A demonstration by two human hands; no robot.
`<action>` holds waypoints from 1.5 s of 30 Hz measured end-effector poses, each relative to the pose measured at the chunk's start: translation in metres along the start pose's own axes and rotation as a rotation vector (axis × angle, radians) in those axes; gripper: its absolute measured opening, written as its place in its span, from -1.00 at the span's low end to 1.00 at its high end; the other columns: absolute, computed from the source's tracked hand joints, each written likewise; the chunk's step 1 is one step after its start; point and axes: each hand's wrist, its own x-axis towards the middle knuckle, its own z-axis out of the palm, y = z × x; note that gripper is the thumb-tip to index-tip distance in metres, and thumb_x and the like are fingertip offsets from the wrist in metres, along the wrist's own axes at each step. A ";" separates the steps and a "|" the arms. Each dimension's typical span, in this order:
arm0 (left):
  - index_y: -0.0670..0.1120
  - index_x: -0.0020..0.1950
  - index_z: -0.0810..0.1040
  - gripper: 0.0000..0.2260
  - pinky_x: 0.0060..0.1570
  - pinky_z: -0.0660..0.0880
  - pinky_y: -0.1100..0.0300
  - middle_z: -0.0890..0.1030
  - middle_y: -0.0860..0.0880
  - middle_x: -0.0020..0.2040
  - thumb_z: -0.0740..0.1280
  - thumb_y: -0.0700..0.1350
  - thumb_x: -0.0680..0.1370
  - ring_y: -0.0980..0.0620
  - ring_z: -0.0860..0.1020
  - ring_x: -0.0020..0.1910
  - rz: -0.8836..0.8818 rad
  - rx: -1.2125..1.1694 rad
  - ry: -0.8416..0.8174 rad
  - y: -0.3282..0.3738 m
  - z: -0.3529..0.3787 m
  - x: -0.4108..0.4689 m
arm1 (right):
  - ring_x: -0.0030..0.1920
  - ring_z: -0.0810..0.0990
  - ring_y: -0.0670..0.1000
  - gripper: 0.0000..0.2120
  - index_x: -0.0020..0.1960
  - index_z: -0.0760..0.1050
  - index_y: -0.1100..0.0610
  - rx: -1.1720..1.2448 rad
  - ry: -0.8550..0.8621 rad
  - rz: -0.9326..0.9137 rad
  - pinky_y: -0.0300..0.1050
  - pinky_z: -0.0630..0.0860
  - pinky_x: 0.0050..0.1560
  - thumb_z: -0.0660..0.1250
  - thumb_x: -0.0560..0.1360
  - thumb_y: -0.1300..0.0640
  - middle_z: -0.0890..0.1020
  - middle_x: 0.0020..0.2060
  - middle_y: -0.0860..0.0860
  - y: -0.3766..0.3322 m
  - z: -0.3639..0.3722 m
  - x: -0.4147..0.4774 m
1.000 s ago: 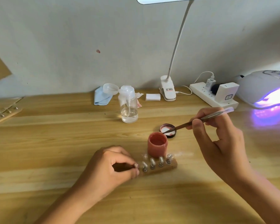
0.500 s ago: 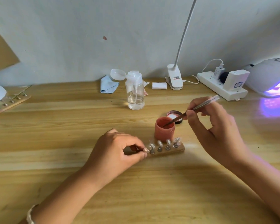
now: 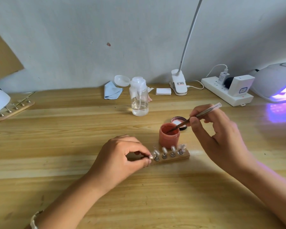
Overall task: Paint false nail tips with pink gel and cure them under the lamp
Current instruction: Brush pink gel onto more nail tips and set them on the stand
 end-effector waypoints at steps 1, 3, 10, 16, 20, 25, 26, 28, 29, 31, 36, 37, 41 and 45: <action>0.03 -0.16 0.74 -0.86 -0.10 0.54 0.14 0.66 0.19 -0.21 0.61 -0.14 0.35 0.16 0.62 -0.16 0.006 0.009 0.002 0.000 0.000 0.000 | 0.00 0.47 -0.29 -0.93 0.04 0.44 -0.03 0.004 0.009 0.010 -0.48 0.30 0.00 0.28 0.59 0.13 0.60 -0.08 -0.15 0.000 0.000 0.000; 0.03 -0.16 0.73 -0.86 -0.11 0.54 0.14 0.66 0.19 -0.21 0.61 -0.14 0.35 0.16 0.62 -0.15 0.003 0.011 0.003 0.000 -0.001 0.000 | -0.01 0.47 -0.29 -0.91 0.04 0.44 -0.03 0.005 0.019 0.019 -0.50 0.30 -0.02 0.28 0.59 0.15 0.60 -0.07 -0.14 -0.001 0.000 0.000; 0.06 -0.16 0.73 -0.86 -0.13 0.53 0.20 0.66 0.20 -0.21 0.60 -0.14 0.36 0.17 0.61 -0.15 -0.008 -0.006 -0.011 0.000 0.000 0.000 | 0.01 0.49 -0.26 -0.96 0.02 0.48 0.00 -0.016 -0.052 0.003 -0.18 0.41 0.05 0.28 0.58 0.11 0.56 -0.06 -0.28 0.000 0.001 0.002; 0.07 -0.15 0.73 -0.83 -0.24 0.47 0.32 0.66 0.19 -0.21 0.60 -0.18 0.37 0.16 0.61 -0.19 -0.060 -0.053 0.025 0.000 -0.001 0.001 | -0.04 0.55 -0.16 -0.98 0.01 0.47 -0.01 0.083 0.100 0.089 -0.39 0.38 -0.01 0.27 0.59 0.08 0.65 -0.15 -0.14 -0.003 -0.006 0.004; 0.10 -0.06 0.73 -0.78 -0.25 0.40 0.45 0.68 0.19 -0.20 0.58 -0.18 0.39 0.19 0.60 -0.21 -0.122 -0.164 0.041 0.000 -0.002 0.001 | -0.09 0.63 -0.13 -0.93 -0.02 0.47 -0.08 0.260 0.183 0.198 -0.33 0.44 -0.06 0.26 0.58 0.09 0.68 -0.19 -0.18 -0.003 -0.008 0.006; 0.03 -0.10 0.74 -0.88 -0.13 0.47 0.43 0.71 0.10 -0.18 0.56 -0.12 0.39 0.11 0.67 -0.15 -0.149 -0.307 0.053 0.000 -0.003 0.003 | -0.10 0.67 -0.03 -0.89 -0.06 0.52 -0.03 0.440 0.237 0.305 -0.24 0.46 -0.13 0.25 0.53 0.15 0.70 -0.23 -0.05 0.004 -0.010 0.007; 0.03 -0.11 0.74 -0.89 -0.13 0.49 0.41 0.72 0.09 -0.17 0.55 -0.08 0.38 0.10 0.67 -0.15 -0.154 -0.329 0.055 -0.001 -0.003 0.003 | -0.11 0.67 -0.04 -0.88 -0.07 0.52 -0.03 0.449 0.237 0.312 -0.27 0.46 -0.14 0.26 0.52 0.16 0.70 -0.24 -0.05 0.004 -0.010 0.007; 0.03 -0.13 0.73 -0.88 -0.13 0.52 0.36 0.72 0.07 -0.17 0.54 -0.02 0.36 0.08 0.67 -0.14 -0.161 -0.354 0.051 -0.001 -0.003 0.003 | -0.13 0.66 -0.05 -0.87 -0.10 0.52 -0.02 0.463 0.237 0.321 -0.29 0.45 -0.15 0.25 0.50 0.18 0.69 -0.26 -0.09 0.004 -0.008 0.007; 0.02 -0.14 0.74 -0.88 -0.14 0.52 0.36 0.72 0.07 -0.17 0.54 -0.01 0.36 0.09 0.67 -0.15 -0.164 -0.365 0.048 -0.002 -0.002 0.003 | -0.14 0.66 -0.06 -0.87 -0.11 0.52 -0.01 0.469 0.240 0.323 -0.30 0.45 -0.14 0.25 0.49 0.19 0.69 -0.27 -0.11 0.003 -0.008 0.007; 0.02 -0.14 0.73 -0.88 -0.15 0.51 0.40 0.72 0.07 -0.17 0.55 -0.01 0.36 0.11 0.67 -0.17 -0.167 -0.390 0.039 -0.001 -0.002 0.003 | -0.18 0.64 -0.17 -0.86 -0.11 0.51 0.01 0.492 0.256 0.322 -0.38 0.44 -0.11 0.24 0.49 0.22 0.68 -0.30 -0.16 0.000 -0.008 0.008; 0.05 -0.11 0.73 -0.85 -0.21 0.50 0.41 0.73 0.04 -0.19 0.55 0.00 0.35 0.14 0.67 -0.21 -0.207 -0.463 0.031 -0.001 -0.002 0.002 | -0.20 0.65 -0.12 -0.88 -0.09 0.51 0.09 0.681 0.218 0.319 -0.32 0.47 -0.11 0.21 0.50 0.24 0.67 -0.32 -0.12 -0.012 -0.008 0.008; 0.06 -0.11 0.73 -0.85 -0.22 0.50 0.41 0.73 0.04 -0.19 0.55 0.01 0.35 0.14 0.67 -0.21 -0.214 -0.471 0.033 -0.001 -0.002 0.002 | -0.19 0.65 -0.09 -0.88 -0.09 0.51 0.11 0.702 0.195 0.316 -0.30 0.47 -0.12 0.21 0.50 0.24 0.68 -0.31 -0.09 -0.014 -0.007 0.007; 0.08 -0.11 0.73 -0.84 -0.21 0.50 0.42 0.73 0.05 -0.17 0.55 0.04 0.34 0.17 0.67 -0.20 -0.220 -0.491 0.040 -0.002 -0.002 0.003 | -0.22 0.62 -0.13 -0.83 -0.06 0.51 0.20 0.756 0.102 0.308 -0.35 0.47 -0.12 0.21 0.60 0.41 0.69 -0.29 -0.05 -0.019 -0.003 0.002; 0.10 -0.11 0.74 -0.84 -0.19 0.52 0.40 0.74 0.05 -0.13 0.54 0.07 0.35 0.13 0.68 -0.16 -0.220 -0.512 0.028 -0.001 -0.002 0.003 | -0.21 0.62 -0.21 -0.77 -0.04 0.48 0.25 0.768 0.015 0.310 -0.43 0.47 -0.10 0.13 0.60 0.50 0.69 -0.29 -0.12 -0.020 -0.001 -0.001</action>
